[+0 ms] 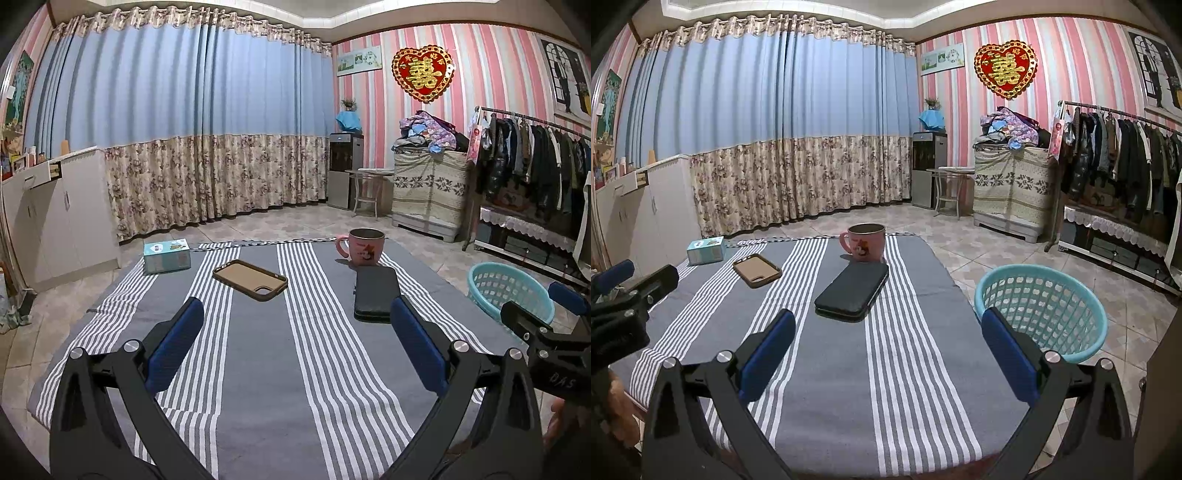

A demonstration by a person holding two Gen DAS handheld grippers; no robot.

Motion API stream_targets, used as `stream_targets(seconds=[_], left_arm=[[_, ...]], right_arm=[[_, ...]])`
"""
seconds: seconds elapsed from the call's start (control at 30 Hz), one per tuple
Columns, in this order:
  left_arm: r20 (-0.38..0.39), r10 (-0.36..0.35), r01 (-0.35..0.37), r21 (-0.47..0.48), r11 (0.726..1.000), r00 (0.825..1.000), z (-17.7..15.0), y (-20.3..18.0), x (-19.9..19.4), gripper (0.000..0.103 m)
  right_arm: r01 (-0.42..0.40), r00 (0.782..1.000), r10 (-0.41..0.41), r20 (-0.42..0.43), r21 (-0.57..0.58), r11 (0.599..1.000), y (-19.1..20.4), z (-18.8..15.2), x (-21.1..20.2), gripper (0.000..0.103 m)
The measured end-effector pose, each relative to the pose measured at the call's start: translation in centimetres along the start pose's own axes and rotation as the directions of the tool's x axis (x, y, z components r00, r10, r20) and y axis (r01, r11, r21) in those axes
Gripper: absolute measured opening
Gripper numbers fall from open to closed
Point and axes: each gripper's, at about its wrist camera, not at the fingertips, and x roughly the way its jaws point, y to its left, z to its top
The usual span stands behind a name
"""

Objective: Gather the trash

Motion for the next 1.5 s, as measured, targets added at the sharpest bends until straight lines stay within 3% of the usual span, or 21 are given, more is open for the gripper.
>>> stream_targets(seconds=[1.5], left_arm=[[0.000,0.022,-0.022,0.010,1.000,1.000,0.09,0.46,0.00,0.098]], right_arm=[[0.022,1.000,-0.022,0.008,0.022,1.000,-0.40,0.40,0.08,0.099]])
